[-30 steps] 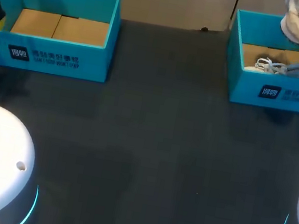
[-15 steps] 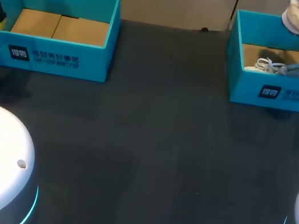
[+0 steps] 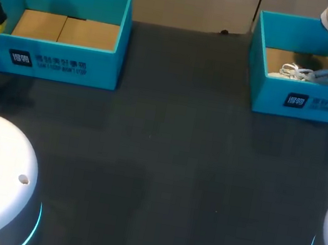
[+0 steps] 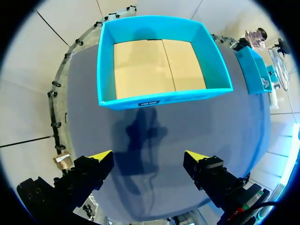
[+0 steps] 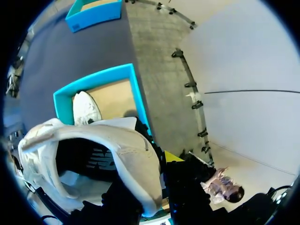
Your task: Take the shoe out of the shoebox, open the shoe tongue, remove and reinsert the insole, then place the shoe into the shoebox
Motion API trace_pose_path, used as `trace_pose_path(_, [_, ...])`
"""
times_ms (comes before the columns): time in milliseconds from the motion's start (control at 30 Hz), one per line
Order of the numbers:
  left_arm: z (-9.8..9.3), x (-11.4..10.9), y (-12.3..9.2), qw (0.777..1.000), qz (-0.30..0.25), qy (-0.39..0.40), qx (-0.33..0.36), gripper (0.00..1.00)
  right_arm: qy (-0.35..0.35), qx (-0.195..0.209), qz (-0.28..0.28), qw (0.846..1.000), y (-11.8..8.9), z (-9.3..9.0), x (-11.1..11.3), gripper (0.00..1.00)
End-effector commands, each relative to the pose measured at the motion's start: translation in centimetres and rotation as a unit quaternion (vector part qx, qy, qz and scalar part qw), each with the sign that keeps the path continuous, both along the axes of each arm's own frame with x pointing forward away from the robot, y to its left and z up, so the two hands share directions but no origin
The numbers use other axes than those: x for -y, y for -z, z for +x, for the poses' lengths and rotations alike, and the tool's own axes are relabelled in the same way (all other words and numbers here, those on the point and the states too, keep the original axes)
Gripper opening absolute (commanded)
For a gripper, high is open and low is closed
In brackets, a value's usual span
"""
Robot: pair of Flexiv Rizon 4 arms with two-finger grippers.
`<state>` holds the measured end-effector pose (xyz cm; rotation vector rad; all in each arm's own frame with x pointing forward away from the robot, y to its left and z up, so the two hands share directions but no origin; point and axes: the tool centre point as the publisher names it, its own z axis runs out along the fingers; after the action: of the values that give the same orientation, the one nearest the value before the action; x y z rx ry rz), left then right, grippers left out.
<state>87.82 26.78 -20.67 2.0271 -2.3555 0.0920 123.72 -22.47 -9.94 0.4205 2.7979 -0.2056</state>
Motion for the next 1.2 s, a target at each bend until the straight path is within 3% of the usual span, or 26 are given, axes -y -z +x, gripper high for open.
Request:
trace_pose_path(33, [-0.1, 0.0, 0.0, 1.0, 0.001, 0.0, 0.001, 1.0, 0.036, -0.01, -0.017, 0.999, 0.2, 0.2, 0.2, 0.0])
trace_pose_path(200, [-0.1, 0.0, 0.0, 1.0, 0.001, 0.0, 0.001, 1.0, 0.153, -0.001, 0.008, 0.988, 0.8, -1.1, 2.7, 0.0])
trace_pose_path(367, [-0.1, 0.0, 0.0, 1.0, 0.001, 0.0, 0.001, 1.0, 0.302, 0.017, 0.022, 0.953, 1.3, -2.8, 5.5, 0.0])
trace_pose_path(533, [-0.1, 0.0, 0.0, 1.0, 0.001, 0.0, 0.001, 1.0, 0.389, 0.037, 0.031, 0.92, 1.7, -4.3, 7.6, 0.0])
trace_pose_path(733, [-0.1, 0.0, 0.0, 1.0, 0.001, 0.0, 0.001, 1.0, 0.499, 0.057, 0.048, 0.863, 2.0, -6.3, 7.7, 0.0])
trace_pose_path(833, [-0.1, 0.0, 0.0, 1.0, 0.001, 0.0, 0.001, 1.0, 0.568, 0.051, 0.052, 0.82, 2.3, -7.6, 7.6, 0.0])
trace_pose_path(867, [-0.1, 0.0, 0.0, 1.0, 0.001, 0.0, 0.001, 1.0, 0.604, 0.043, 0.043, 0.795, 2.4, -8.3, 7.5, 0.0])
trace_pose_path(1200, [-0.1, 0.0, 0.0, 1.0, 0.001, 0.0, 0.001, 1.0, 0.604, 0.043, 0.043, 0.795, 2.4, -8.3, 7.5, 0.0])
